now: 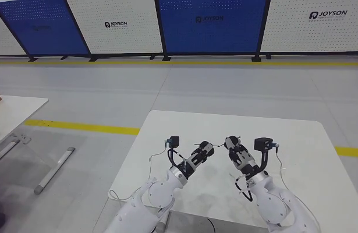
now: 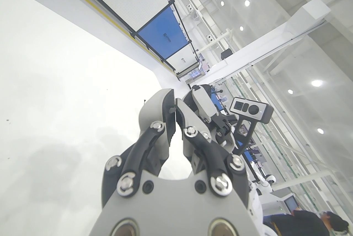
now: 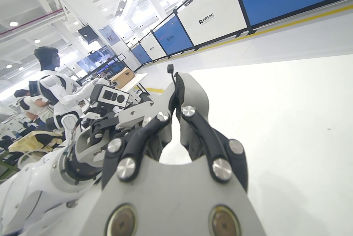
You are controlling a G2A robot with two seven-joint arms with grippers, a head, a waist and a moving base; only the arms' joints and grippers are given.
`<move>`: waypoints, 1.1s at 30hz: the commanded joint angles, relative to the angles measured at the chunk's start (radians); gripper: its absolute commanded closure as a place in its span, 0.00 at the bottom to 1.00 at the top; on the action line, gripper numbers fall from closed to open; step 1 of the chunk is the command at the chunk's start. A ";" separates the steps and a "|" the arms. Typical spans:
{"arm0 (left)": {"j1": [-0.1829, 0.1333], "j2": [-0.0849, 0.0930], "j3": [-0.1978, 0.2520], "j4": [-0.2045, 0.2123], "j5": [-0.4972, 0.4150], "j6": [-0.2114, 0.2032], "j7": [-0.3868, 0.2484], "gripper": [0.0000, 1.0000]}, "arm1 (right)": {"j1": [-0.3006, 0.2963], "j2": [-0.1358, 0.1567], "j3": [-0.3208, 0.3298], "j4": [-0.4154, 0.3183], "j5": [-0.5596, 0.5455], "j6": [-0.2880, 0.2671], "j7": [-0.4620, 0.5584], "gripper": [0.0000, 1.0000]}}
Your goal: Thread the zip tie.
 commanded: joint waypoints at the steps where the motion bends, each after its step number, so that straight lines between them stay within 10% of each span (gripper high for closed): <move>1: 0.000 0.000 0.000 0.000 0.000 0.000 0.000 1.00 | 0.001 -0.003 -0.001 0.002 -0.002 0.000 0.001 1.00; 33: 0.000 0.000 0.000 0.000 0.000 0.000 0.000 1.00 | -0.030 -0.024 0.038 -0.025 -0.026 -0.010 0.006 1.00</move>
